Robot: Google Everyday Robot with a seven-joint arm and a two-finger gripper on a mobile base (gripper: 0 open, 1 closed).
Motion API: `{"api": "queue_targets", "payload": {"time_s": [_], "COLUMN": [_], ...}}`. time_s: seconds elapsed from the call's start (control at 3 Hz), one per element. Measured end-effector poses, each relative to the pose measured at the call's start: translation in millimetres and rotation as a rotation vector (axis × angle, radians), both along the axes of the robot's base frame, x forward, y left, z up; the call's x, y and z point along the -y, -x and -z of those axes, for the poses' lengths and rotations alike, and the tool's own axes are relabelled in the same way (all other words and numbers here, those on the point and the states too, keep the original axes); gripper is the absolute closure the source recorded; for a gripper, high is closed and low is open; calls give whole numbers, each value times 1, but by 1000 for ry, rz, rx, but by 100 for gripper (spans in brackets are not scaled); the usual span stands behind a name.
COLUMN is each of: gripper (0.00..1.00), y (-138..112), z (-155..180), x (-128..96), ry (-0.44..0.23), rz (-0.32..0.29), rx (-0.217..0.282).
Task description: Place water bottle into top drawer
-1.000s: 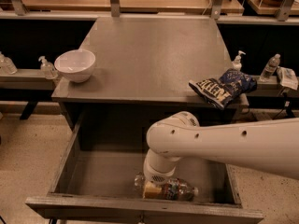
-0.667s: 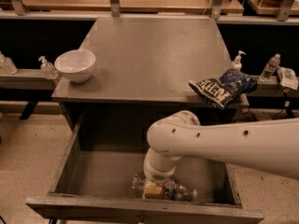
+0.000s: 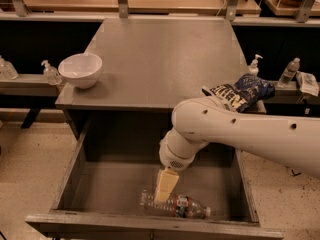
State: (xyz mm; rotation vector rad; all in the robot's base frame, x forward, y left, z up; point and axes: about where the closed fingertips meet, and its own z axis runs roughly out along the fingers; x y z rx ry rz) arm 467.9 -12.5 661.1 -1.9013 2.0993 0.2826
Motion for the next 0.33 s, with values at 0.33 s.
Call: {"api": "queue_targets", "payload": {"time_s": [0.33], "gripper": [0], "y": [0], "z": [0], "x": [0], "ry": [0], "rz": [0], "rx": [0]}}
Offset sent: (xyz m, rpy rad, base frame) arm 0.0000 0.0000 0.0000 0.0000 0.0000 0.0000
